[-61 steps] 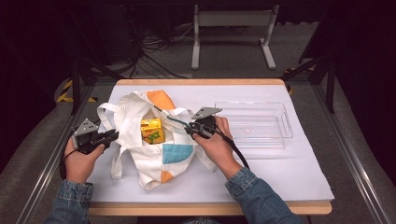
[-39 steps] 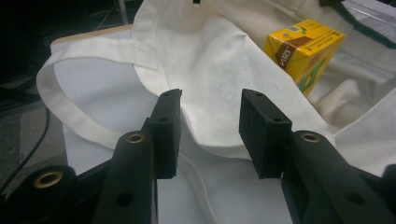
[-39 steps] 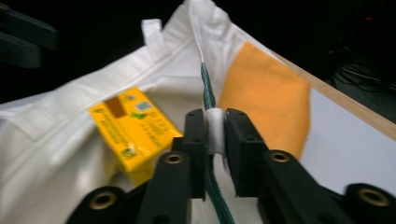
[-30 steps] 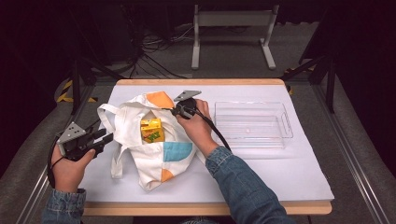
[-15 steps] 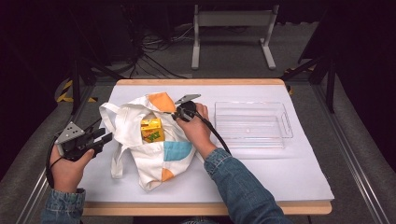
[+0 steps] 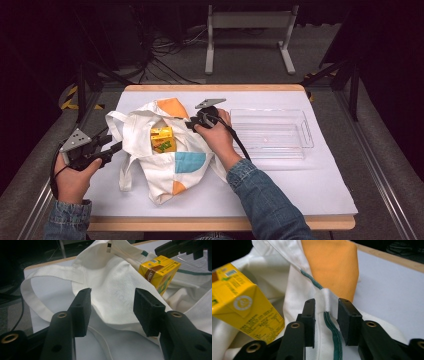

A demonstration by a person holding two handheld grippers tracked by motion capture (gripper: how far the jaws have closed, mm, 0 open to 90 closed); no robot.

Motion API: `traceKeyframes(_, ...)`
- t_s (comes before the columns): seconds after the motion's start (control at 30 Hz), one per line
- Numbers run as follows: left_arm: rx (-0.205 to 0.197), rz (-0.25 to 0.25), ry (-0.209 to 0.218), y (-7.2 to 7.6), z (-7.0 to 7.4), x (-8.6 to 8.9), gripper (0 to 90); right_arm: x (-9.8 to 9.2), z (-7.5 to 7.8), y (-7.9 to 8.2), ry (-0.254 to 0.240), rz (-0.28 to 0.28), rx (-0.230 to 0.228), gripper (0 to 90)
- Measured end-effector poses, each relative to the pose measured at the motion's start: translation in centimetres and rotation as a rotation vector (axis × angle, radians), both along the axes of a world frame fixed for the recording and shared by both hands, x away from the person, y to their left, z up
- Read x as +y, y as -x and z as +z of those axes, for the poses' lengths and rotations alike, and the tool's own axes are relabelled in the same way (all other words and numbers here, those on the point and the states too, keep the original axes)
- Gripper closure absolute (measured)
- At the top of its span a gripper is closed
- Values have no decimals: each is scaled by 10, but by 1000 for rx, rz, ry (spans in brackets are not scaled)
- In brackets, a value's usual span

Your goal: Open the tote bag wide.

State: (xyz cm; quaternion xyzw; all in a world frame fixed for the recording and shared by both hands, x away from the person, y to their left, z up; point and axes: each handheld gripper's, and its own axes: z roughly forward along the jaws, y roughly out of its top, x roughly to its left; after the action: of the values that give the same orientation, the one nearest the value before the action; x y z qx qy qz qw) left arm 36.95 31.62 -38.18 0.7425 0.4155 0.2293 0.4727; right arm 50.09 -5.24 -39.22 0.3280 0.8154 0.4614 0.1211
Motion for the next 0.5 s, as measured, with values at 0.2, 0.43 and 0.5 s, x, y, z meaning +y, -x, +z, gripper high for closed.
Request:
traceKeyframes(0.2, 5, -11, 10, -1, 3, 3, 439, -12, 20, 6, -58, 36, -37, 611)
traceKeyframes(0.43, 12, -25, 32, -1, 5, 4, 416, -28, 40, 14, -96, 104, -89, 574)
traceKeyframes(0.5, 11, -30, 37, -2, 6, 4, 410, -30, 45, 16, -104, 123, -94, 560)
